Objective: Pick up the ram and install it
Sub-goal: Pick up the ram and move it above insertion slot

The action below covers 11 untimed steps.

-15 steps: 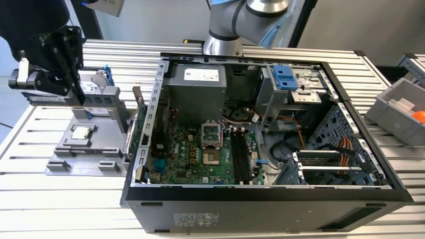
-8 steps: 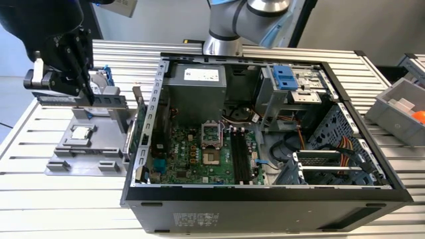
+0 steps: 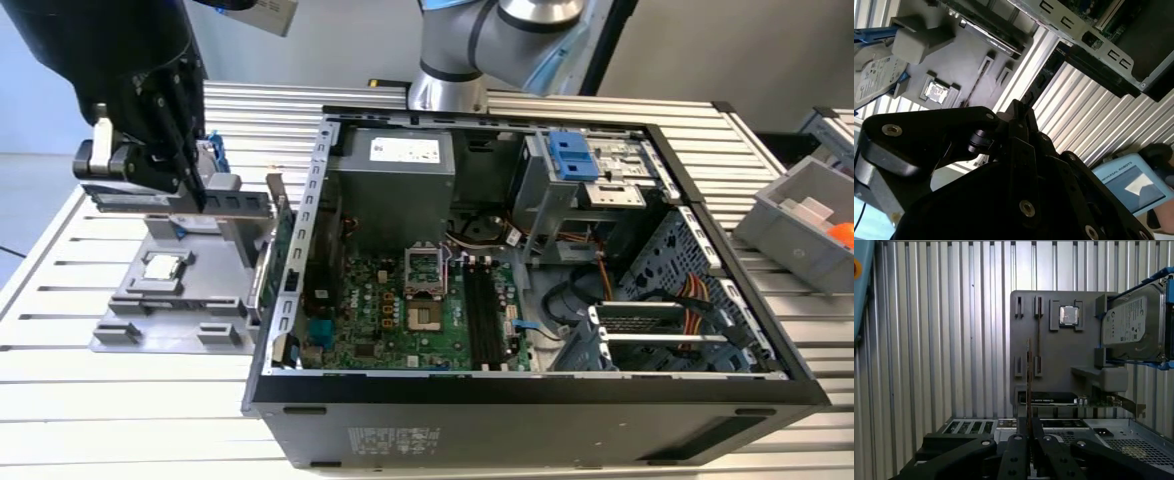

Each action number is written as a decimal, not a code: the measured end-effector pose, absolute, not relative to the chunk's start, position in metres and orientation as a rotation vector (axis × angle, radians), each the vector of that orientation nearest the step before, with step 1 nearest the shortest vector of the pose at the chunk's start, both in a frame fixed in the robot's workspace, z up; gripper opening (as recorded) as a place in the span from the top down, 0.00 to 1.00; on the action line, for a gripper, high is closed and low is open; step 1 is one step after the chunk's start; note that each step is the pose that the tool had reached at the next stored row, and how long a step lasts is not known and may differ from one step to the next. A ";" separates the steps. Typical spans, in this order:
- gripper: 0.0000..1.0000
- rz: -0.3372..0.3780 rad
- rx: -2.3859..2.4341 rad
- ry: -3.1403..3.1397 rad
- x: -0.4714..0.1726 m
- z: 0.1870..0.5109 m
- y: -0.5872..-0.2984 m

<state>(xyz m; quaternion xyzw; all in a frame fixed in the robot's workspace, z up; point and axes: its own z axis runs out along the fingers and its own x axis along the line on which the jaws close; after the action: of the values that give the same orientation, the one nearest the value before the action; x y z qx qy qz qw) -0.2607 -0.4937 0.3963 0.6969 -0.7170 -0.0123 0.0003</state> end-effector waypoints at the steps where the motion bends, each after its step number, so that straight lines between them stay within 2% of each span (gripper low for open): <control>1: 1.00 -0.039 2.189 -2.252 -0.259 0.396 -0.494; 11: 1.00 -0.040 2.188 -2.251 -0.244 0.396 -0.494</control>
<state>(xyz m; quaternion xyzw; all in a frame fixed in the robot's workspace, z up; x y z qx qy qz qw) -0.2438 -0.4937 0.3963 0.6969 -0.7170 -0.0129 0.0009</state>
